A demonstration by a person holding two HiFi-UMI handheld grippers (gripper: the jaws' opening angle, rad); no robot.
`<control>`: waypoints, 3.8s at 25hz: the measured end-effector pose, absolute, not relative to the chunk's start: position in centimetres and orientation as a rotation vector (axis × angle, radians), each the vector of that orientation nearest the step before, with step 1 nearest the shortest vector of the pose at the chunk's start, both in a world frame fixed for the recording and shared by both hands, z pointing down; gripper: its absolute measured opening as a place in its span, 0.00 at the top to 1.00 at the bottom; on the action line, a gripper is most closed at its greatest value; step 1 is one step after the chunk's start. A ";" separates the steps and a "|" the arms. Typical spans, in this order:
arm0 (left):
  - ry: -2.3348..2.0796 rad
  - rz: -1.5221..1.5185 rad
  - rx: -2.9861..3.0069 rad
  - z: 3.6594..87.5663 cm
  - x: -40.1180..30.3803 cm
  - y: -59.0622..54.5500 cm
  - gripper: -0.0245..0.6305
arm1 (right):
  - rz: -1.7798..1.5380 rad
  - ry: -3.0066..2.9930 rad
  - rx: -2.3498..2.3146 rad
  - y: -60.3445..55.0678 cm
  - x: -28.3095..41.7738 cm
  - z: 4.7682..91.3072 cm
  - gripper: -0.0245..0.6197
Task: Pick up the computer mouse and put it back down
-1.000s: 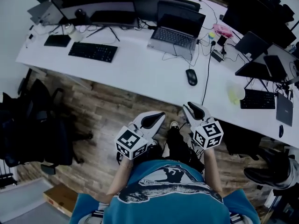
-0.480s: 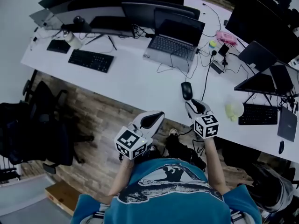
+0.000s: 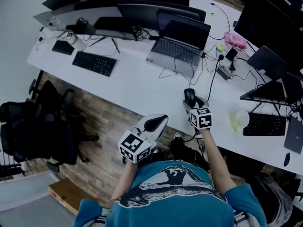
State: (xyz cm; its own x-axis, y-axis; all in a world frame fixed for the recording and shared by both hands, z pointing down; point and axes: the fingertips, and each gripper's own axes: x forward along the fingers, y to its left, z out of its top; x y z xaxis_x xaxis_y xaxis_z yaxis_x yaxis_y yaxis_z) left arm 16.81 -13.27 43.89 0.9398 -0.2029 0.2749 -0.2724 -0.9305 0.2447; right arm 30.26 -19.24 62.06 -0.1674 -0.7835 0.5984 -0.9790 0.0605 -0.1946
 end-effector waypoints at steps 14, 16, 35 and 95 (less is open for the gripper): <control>-0.419 0.401 2.773 45.1 17.9 -14.1 0.94 | 0.896 -1.808 1.811 -21.8 31.9 67.1 0.43; -0.428 0.402 2.770 45.1 17.9 -14.1 0.94 | 0.900 -1.798 1.795 -21.9 31.8 67.6 0.43; -0.585 0.378 2.728 45.5 15.7 -13.2 0.94 | 0.915 -1.825 1.841 -21.9 32.2 67.6 0.47; -0.625 0.305 2.739 45.0 4.1 -13.9 0.94 | 0.571 -2.466 1.590 -16.6 15.6 45.7 0.48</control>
State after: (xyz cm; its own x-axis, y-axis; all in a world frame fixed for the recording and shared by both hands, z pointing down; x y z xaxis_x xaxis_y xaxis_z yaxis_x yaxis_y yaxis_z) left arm 4.10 -13.88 45.04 0.8818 -0.3848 0.2728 -0.4519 -0.8550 0.2546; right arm 15.55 -16.63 45.71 -0.4261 -0.8434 0.3274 -0.9014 0.3652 -0.2325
